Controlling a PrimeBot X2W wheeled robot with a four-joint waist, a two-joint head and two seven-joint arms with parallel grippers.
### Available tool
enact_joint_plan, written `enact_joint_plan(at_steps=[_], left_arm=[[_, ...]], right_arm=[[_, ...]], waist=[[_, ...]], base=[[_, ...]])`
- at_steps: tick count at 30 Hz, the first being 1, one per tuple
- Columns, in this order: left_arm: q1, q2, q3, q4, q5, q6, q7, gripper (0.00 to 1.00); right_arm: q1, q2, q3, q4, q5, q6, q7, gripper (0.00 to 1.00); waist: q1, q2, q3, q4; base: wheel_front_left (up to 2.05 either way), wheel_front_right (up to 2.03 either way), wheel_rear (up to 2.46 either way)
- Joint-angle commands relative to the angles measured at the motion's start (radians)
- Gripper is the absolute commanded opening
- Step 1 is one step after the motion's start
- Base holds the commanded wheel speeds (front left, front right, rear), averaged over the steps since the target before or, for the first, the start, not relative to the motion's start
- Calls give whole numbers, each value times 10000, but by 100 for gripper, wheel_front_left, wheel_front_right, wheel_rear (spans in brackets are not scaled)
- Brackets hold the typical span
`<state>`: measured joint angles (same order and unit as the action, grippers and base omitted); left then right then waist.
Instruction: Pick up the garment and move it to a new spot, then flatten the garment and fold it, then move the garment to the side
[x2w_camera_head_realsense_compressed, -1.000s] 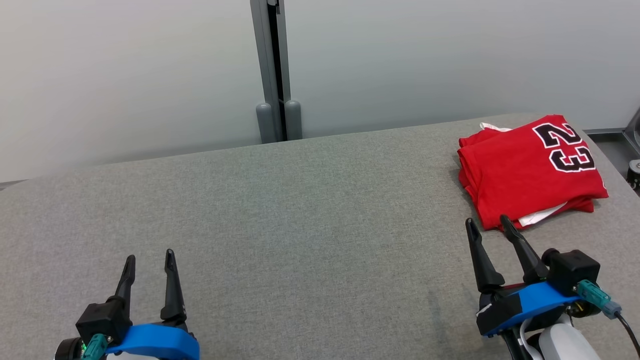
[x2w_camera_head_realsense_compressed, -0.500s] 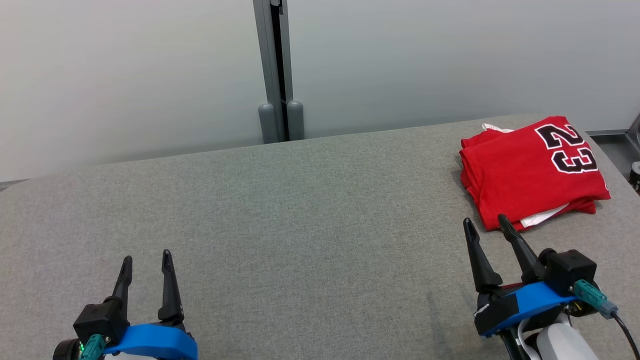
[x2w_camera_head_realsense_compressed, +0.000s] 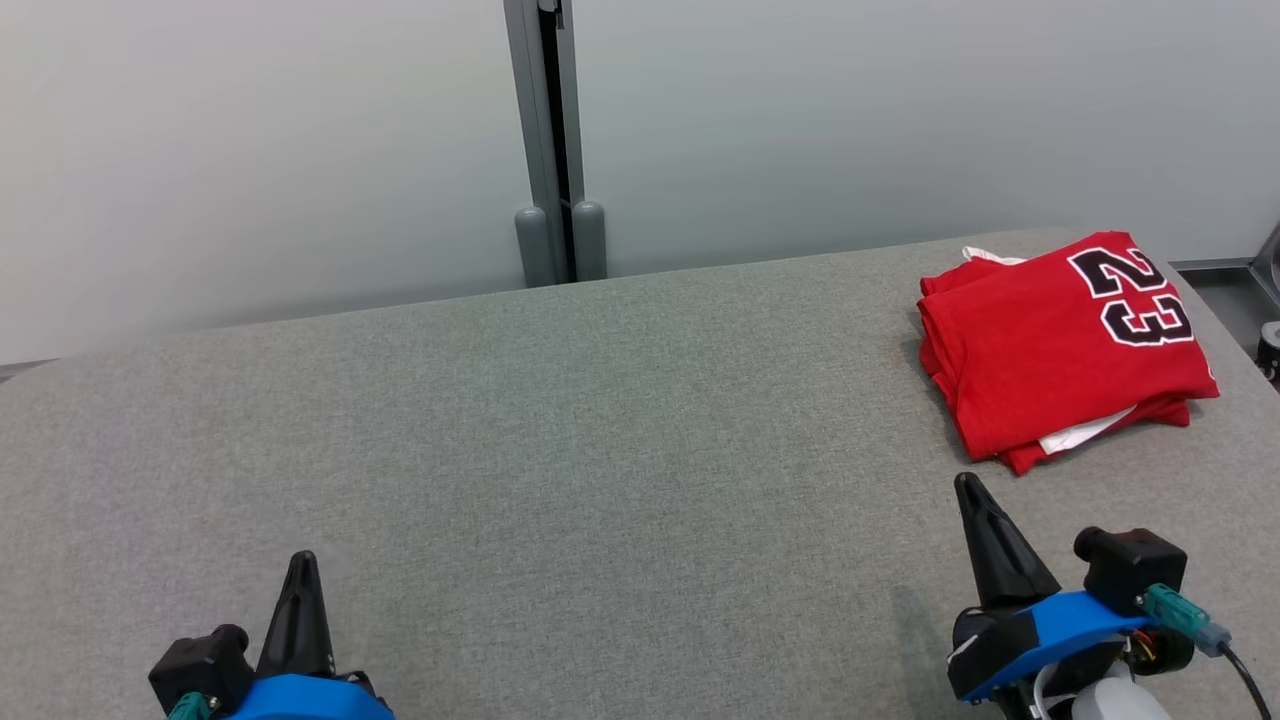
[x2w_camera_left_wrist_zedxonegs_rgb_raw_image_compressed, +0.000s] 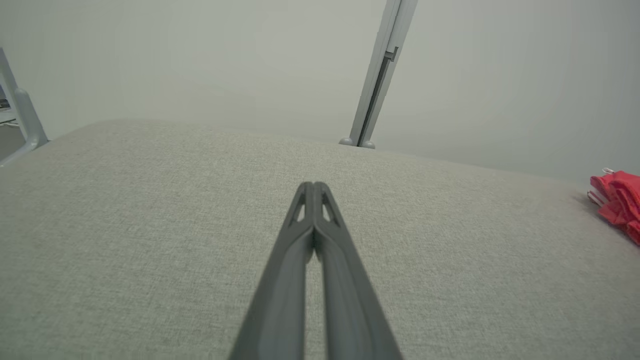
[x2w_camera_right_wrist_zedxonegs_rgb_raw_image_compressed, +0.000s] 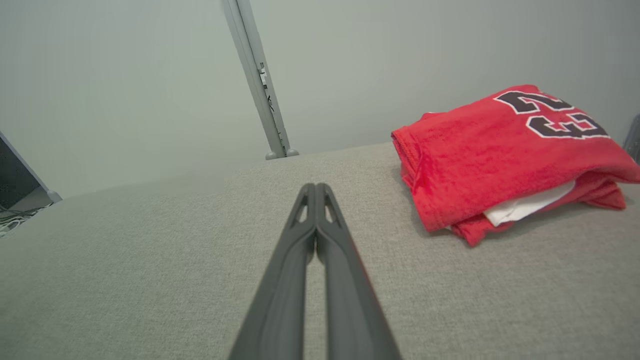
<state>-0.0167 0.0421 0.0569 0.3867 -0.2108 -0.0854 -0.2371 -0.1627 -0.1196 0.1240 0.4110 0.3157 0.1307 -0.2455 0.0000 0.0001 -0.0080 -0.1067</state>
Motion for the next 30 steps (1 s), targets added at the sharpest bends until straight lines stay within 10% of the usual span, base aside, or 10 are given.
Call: enact_joint_plan(at_steps=[1, 30], left_arm=[[-287, 52, 127, -140, -504, -25, 147, 0], [-487, 73, 218, -700, -5390, -187, 1297, 0]], right_arm=[[-165, 0, -145, -196, 507, 0, 139, 0], [105, 248, -943, -774, 4995, 0, 1373, 0]], waist=[[0, -1, 1, 23], [0, -1, 28, 275]], base=[[0, 0, 0], [0, 0, 0]])
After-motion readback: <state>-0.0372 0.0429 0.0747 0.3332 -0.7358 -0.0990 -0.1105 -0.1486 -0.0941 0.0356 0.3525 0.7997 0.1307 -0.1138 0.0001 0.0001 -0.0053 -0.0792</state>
